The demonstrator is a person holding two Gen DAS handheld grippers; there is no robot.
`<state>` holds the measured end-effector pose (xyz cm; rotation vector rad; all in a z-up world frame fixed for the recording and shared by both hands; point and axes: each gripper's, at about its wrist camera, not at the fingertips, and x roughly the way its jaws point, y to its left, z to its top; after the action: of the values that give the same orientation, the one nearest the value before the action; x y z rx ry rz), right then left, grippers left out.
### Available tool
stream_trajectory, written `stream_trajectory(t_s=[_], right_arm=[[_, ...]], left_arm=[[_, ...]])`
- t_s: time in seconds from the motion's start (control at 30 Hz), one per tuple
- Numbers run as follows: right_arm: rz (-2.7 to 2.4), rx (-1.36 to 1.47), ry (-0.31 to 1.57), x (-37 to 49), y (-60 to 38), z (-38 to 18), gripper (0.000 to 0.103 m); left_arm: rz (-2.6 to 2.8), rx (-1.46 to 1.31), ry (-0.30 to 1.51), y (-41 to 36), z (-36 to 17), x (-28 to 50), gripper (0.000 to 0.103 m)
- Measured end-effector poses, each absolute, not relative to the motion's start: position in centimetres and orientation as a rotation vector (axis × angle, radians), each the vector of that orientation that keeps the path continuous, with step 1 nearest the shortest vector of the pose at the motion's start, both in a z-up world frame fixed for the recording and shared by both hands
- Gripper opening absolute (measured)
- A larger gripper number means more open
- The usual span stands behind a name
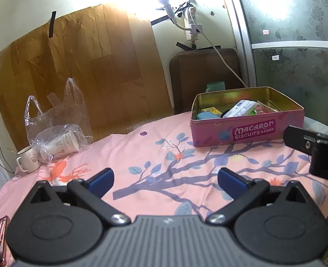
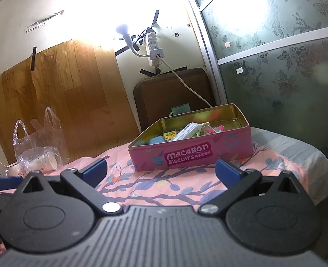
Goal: Organize soft objects
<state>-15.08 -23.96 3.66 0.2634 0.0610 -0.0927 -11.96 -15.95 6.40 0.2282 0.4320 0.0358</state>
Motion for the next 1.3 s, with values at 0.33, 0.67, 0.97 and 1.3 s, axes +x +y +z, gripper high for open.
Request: stream_trajectory(t_s=[0.33,0.67,0.97,1.3], right_arm=[[-0.095,0.264,0.058,-15.13,-23.82,3.65,0.103],[-0.094,0.264,0.06,-15.13,-23.78,3.66,0.103],[-0.089,0.265,0.061,-15.06,-23.94,3.66,0.103],[-0.085,0.264,0.065,-15.02,-24.07,3.65,0.103]], left_arm=[[0.024,0.241,0.436,-15.98,6.3,-11.98,0.103],[0.015,0.244,0.441,-15.99,6.32,-11.99,0.103],[0.013,0.243,0.442,-16.15,6.29,-12.09,0.103],[0.003,0.244,0.447,-15.99,6.09,-12.02,0.103]])
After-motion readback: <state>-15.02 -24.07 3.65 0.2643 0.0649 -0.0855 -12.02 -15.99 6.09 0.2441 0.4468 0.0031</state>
